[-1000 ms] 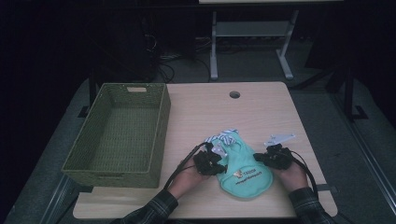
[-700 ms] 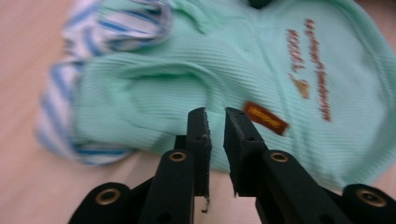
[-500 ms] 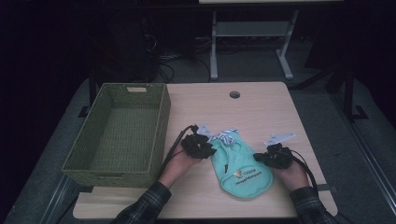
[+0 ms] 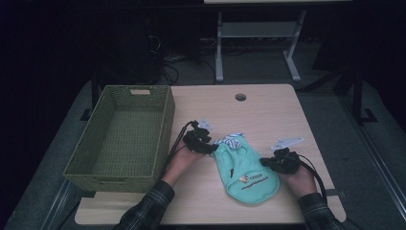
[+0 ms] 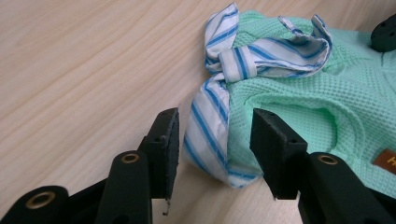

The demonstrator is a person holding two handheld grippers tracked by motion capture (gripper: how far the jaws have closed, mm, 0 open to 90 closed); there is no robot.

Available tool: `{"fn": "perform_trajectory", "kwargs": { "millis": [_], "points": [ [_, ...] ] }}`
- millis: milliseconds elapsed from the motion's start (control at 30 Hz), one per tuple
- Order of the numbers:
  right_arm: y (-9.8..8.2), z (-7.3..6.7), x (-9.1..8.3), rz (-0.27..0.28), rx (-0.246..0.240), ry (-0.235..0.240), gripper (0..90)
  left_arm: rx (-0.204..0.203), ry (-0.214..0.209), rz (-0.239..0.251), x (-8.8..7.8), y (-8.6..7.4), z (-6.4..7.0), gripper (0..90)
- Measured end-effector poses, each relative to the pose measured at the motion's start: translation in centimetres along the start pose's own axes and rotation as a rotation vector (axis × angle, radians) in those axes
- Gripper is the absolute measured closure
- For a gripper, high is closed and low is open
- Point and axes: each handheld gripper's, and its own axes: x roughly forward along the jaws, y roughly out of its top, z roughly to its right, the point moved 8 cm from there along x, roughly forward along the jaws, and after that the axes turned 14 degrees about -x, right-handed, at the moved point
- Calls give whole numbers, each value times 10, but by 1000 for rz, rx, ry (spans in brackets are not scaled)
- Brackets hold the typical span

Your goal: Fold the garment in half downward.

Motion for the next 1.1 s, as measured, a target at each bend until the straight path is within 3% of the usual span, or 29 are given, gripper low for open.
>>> {"fn": "perform_trajectory", "kwargs": {
  "millis": [167, 267, 400, 667, 900, 1100],
  "points": [
    [0, 0, 0, 2, -3, 3, 895, 18, -1, -41, 10, -7, -1, 526],
    [0, 0, 0, -1, -7, -5, 895, 7, -6, -52, 14, -10, -1, 554],
    [0, 0, 0, -2, -4, -3, 895, 31, 8, -66, 16, -12, 0, 604],
    [2, 0, -2, -15, -15, -4, 897, 49, 36, -66, 16, -13, 0, 772],
    [22, -12, -8, 56, -14, 22, 897, 54, 39, -67, 16, -13, 1, 797],
    [43, -29, 4, 97, -35, 80, 897, 63, 46, -67, 16, -12, 0, 800]
  ]
}}
